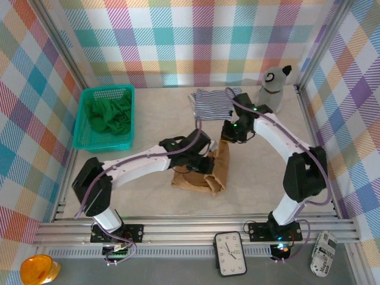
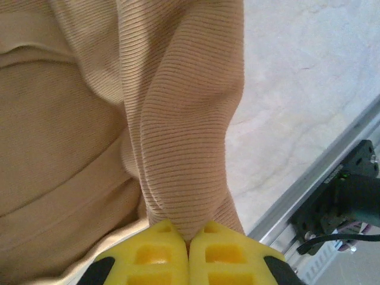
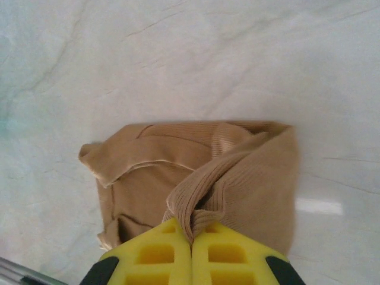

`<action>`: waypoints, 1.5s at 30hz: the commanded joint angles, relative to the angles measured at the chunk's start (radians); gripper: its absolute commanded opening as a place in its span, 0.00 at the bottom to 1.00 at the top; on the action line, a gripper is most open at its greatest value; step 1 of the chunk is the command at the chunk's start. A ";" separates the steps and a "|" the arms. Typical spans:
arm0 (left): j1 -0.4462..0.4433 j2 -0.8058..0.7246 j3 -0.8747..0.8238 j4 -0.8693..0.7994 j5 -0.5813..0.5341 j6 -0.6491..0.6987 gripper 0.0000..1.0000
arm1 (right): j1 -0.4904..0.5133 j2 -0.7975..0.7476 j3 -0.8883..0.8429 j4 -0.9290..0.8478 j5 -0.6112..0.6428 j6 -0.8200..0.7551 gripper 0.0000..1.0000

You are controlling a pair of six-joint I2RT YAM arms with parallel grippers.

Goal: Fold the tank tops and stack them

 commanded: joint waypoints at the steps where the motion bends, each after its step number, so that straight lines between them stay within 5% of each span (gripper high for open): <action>1: 0.009 -0.092 -0.077 0.005 0.033 -0.032 0.00 | 0.072 0.079 0.072 0.021 -0.033 0.122 0.06; 12: 0.087 -0.285 -0.334 -0.041 -0.111 -0.096 0.02 | 0.221 0.307 0.287 0.081 -0.067 0.230 0.07; 23: 0.155 -0.271 -0.402 -0.126 -0.260 -0.081 0.05 | 0.272 0.474 0.358 0.246 -0.129 0.291 0.12; 27: 0.173 -0.245 -0.418 -0.149 -0.368 -0.094 0.08 | 0.274 0.475 0.329 0.355 -0.161 0.306 0.25; 29: 0.179 -0.235 -0.421 -0.149 -0.418 -0.104 0.14 | 0.273 0.463 0.330 0.368 -0.168 0.280 0.39; 34: 0.200 -0.178 -0.402 -0.176 -0.469 -0.111 0.24 | 0.260 0.379 0.297 0.264 -0.080 0.100 0.51; 39: 0.227 -0.123 -0.344 -0.273 -0.551 -0.123 0.36 | 0.248 0.286 0.136 0.271 -0.033 -0.058 0.50; 45: 0.244 -0.066 -0.328 -0.186 -0.459 -0.084 0.34 | 0.232 0.286 0.022 0.280 -0.027 -0.170 0.46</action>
